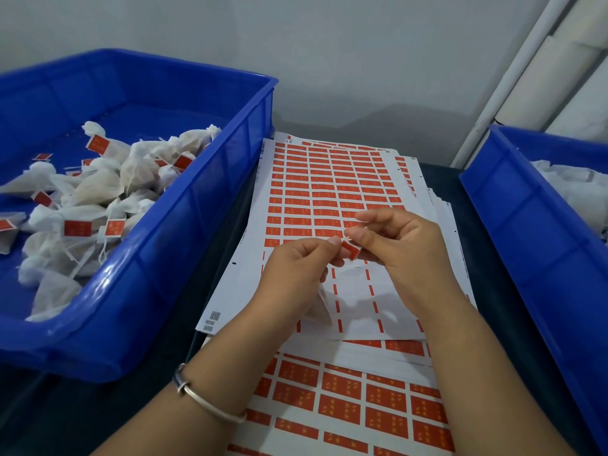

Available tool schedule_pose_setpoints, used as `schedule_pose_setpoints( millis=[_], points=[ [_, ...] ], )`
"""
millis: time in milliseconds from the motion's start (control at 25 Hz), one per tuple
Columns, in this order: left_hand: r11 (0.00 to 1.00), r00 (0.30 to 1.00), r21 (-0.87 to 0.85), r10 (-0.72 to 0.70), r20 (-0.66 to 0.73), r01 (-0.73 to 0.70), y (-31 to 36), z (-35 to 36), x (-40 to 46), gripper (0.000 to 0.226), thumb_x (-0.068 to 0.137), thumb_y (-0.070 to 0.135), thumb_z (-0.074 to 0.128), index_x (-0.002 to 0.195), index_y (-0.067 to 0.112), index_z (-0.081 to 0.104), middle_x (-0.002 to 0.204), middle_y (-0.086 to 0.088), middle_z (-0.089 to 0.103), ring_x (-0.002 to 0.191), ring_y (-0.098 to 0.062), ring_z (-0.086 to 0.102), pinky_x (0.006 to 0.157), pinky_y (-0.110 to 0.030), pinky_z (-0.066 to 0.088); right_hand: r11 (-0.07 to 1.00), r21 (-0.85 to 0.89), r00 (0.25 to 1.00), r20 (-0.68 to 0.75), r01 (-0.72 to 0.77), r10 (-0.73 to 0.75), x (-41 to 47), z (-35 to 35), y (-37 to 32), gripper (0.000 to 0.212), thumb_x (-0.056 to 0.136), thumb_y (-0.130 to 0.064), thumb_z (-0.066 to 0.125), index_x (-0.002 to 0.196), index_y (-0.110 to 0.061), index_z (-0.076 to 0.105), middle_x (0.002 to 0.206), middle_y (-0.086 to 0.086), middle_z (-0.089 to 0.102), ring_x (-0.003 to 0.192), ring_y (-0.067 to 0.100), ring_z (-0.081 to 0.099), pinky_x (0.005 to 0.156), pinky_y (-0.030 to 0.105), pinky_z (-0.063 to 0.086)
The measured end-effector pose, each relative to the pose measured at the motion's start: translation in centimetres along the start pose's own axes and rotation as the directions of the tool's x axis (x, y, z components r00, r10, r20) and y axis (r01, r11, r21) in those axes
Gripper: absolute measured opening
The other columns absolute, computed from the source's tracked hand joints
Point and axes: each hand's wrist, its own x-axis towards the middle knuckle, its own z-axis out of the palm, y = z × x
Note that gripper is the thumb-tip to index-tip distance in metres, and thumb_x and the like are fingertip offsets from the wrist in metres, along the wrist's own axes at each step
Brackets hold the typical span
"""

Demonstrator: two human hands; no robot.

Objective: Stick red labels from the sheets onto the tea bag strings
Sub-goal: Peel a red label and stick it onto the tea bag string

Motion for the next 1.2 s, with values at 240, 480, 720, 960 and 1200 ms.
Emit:
schedule_pose_setpoints(
  millis=[240, 480, 720, 960, 1200],
  points=[
    [1.000, 1.000, 0.006, 0.029, -0.006, -0.029, -0.3, -0.3, 0.6, 0.029, 0.087, 0.045, 0.057, 0.064, 0.029, 0.066, 0.058, 0.019, 0.061, 0.063, -0.010, 0.056, 0.055, -0.017, 0.040, 0.998, -0.061, 0.998, 0.067, 0.003, 0.001, 0.1, 0.1, -0.2, 0.045, 0.061, -0.035, 0.073, 0.101, -0.046, 0.056, 0.092, -0.031, 0.065, 0.086, -0.008, 0.065, 0.065, 0.009, 0.050],
    [0.988, 0.988, -0.022, 0.152, 0.036, -0.151, -0.2, -1.0, 0.8, 0.007, 0.081, 0.035, 0.067, 0.074, 0.036, 0.067, 0.073, 0.027, 0.066, 0.069, 0.011, 0.060, 0.055, -0.010, 0.043, 0.999, -0.052, 1.000, 0.029, 0.014, -0.012, -0.1, 0.3, 0.0, 0.055, 0.073, -0.022, 0.077, 0.109, -0.051, 0.047, 0.092, -0.026, 0.065, 0.085, -0.010, 0.064, 0.058, 0.004, 0.046],
    [0.986, 0.984, -0.025, 0.165, 0.064, -0.163, 0.4, -1.6, 0.8, 0.010, 0.080, 0.025, 0.070, 0.071, 0.029, 0.072, 0.077, 0.019, 0.069, 0.080, -0.004, 0.064, 0.068, -0.018, 0.047, 1.000, -0.001, 0.999, -0.032, 0.022, -0.022, -1.1, 0.9, 0.4, 0.049, 0.074, -0.021, 0.074, 0.104, -0.051, 0.050, 0.095, -0.015, 0.064, 0.088, -0.007, 0.065, 0.058, 0.006, 0.047],
    [0.975, 0.985, 0.149, 0.155, 0.072, -0.164, 3.4, -3.7, 0.3, 0.008, 0.079, 0.028, 0.071, 0.071, 0.029, 0.070, 0.068, 0.019, 0.068, 0.064, 0.007, 0.063, 0.050, -0.009, 0.044, 0.983, 0.181, 0.999, 0.019, -0.031, 0.028, -1.4, 1.8, 1.2, 0.046, 0.063, -0.052, 0.069, 0.107, -0.050, 0.055, 0.096, -0.029, 0.066, 0.091, -0.003, 0.066, 0.062, 0.012, 0.052],
    [0.906, 0.897, 0.208, 0.406, -0.176, -0.369, 10.6, -6.9, -1.5, 0.015, 0.080, 0.036, 0.070, 0.072, 0.025, 0.064, 0.066, 0.012, 0.069, 0.061, -0.001, 0.065, 0.055, -0.015, 0.054, 0.952, 0.268, 0.989, 0.005, -0.146, 0.150, -1.1, 1.9, 2.9, 0.033, 0.076, -0.042, 0.056, 0.105, -0.028, 0.063, 0.086, -0.007, 0.073, 0.080, 0.015, 0.072, 0.061, 0.016, 0.053]
  ],
)
